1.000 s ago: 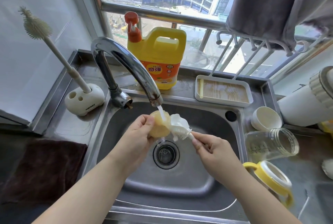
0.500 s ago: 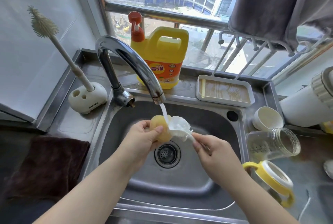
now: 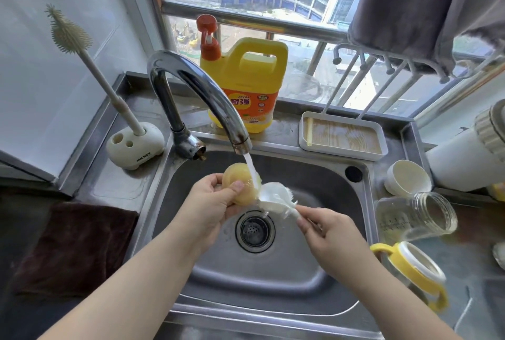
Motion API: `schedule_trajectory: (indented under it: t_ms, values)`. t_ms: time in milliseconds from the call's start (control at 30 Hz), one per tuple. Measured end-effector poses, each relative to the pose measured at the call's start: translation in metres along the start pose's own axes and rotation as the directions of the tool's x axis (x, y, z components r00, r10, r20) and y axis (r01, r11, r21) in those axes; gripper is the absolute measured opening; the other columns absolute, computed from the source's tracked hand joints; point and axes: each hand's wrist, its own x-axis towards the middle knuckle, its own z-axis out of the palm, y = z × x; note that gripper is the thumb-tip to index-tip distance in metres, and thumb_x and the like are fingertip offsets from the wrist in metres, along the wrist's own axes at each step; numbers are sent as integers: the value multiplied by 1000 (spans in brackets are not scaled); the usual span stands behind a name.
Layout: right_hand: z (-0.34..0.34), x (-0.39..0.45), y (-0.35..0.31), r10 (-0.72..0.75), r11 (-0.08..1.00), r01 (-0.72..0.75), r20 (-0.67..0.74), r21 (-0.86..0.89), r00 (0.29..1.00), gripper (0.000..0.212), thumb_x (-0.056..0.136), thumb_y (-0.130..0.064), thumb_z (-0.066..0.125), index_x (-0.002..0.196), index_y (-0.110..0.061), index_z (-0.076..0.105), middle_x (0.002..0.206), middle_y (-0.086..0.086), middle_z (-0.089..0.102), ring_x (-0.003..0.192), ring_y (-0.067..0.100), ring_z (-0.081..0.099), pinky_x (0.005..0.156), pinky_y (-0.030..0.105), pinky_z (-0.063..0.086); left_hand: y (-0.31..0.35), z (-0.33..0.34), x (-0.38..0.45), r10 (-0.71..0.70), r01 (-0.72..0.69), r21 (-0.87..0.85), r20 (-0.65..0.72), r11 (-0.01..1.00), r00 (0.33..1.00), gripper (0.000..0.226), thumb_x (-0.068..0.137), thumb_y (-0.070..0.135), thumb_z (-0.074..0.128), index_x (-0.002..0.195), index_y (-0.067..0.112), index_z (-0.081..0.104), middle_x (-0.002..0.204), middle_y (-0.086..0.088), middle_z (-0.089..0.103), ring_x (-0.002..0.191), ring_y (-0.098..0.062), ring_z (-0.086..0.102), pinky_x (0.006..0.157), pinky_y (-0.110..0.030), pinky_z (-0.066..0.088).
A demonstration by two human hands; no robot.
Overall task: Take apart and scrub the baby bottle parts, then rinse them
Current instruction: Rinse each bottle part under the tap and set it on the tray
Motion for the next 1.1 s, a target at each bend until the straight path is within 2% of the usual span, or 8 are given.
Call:
schedule_trajectory:
  t_ms: [300,467,633,700,800,867,967,1100]
  values:
    - [-8,1,-2,64,995,-60,-38,84,997,26,93,-28,54,116,-30,66,96,-10,71,90,7,63,78,25,49,-10,-1,0,-18,18,122,1,992,1000,17,85,-1,61,102,2,61,93,-13,65,81,-21,66,73,-32,57]
    - [-2,-6,0,6,1000,-6,-4,18,1000,22,93,-33,53,111,-34,66,84,-5,69,77,12,61,72,37,51,-12,1,1,-45,45,13,35,999,998,14,90,0,54,101,1,63,95,-12,69,79,-18,68,61,-25,58]
    - [-6,-5,2,31,996,-28,-24,86,999,26,93,-28,54,116,-31,66,99,-10,71,90,7,63,79,24,49,-18,6,-2,-59,55,57,65,997,996,19,90,2,55,107,0,62,98,-12,70,85,-21,68,69,-28,59]
    - [-8,-8,5,40,997,-40,6,61,999,24,93,-27,55,112,-31,68,90,-12,71,86,7,64,78,26,51,-18,6,0,-28,25,71,46,997,999,15,88,1,56,101,2,64,91,-9,71,81,-19,68,73,-30,59]
    - [-15,-8,10,58,991,-50,-62,123,996,22,92,-26,56,107,-35,69,77,-29,64,83,-2,62,70,7,44,-20,4,1,18,-30,224,52,974,998,21,83,-1,63,103,0,66,90,-12,71,81,-20,67,82,-35,55]
    - [-16,-6,4,28,988,-19,-58,156,998,24,92,-28,55,111,-38,65,85,-23,68,86,-1,62,73,11,46,-25,7,-3,47,-73,300,92,951,995,20,80,-6,66,98,1,68,85,-10,72,77,-17,66,76,-26,55]
    - [-13,-9,5,36,998,-36,-3,49,999,22,93,-29,54,109,-37,67,84,-9,70,80,8,63,74,32,52,-25,8,-7,151,-177,321,104,930,983,23,76,-13,66,88,6,69,75,2,71,69,-5,64,64,-11,49]
    - [-22,-4,11,186,969,-188,30,162,982,17,92,-26,55,91,-35,70,53,-27,57,57,-8,53,57,9,42,-18,2,-11,279,-327,445,171,834,945,29,73,-17,68,79,11,68,103,4,49,82,18,55,70,-1,43]
